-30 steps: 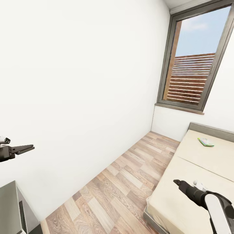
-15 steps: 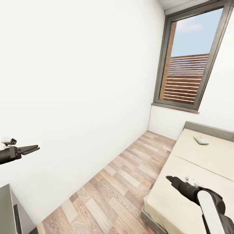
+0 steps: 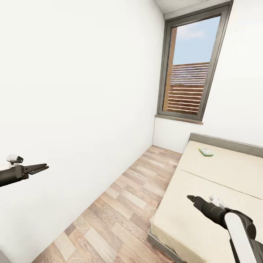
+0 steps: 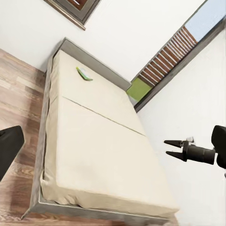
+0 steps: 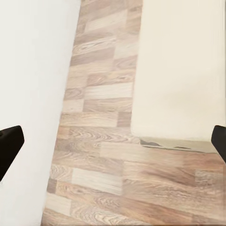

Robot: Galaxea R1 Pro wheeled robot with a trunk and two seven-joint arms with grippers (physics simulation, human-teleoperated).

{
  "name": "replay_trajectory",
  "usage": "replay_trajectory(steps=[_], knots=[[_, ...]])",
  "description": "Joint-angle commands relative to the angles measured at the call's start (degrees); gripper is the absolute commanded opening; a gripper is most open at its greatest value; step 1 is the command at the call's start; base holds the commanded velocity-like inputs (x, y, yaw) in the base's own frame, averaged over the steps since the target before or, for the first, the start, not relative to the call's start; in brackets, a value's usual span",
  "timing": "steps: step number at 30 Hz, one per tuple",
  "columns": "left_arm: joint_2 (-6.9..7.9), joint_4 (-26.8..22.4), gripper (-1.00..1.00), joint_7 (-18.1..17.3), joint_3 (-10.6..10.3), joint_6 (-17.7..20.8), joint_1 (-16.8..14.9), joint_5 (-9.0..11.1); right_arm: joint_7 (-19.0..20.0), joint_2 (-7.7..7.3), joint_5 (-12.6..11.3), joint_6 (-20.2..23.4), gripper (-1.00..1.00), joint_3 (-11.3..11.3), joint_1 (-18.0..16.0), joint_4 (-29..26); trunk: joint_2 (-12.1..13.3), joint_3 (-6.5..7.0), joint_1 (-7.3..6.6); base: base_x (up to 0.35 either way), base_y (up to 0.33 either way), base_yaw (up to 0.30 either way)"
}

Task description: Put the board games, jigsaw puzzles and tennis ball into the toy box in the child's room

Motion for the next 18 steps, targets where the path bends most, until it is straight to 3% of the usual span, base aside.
replay_trajectory(steps=[1, 8, 18], knots=[[-0.26, -0.1, 1.00, -0.2, -0.1, 0.6, 0.0, 0.0, -0.5, -0.02, -1.1, 0.3, 1.00, 0.0, -0.1, 0.0, -0.1, -0.11, 0.02, 0.000, 0.000, -0.284], [-2.21, -0.2, 1.00, -0.2, -2.4, 0.1, -0.1, -0.2, -0.4, -0.22, -6.8, 0.8, 1.00, -0.7, 0.2, 0.0, -0.1, -0.11, 0.02, 0.000, 0.000, -0.284], [-2.72, -0.3, 1.00, -0.2, -3.5, -0.6, -0.1, -0.1, -0.4, -0.37, -8.6, 1.0, 1.00, -1.4, 0.2, 0.0, -0.1, -0.11, 0.02, 0.000, 0.000, -0.285]])
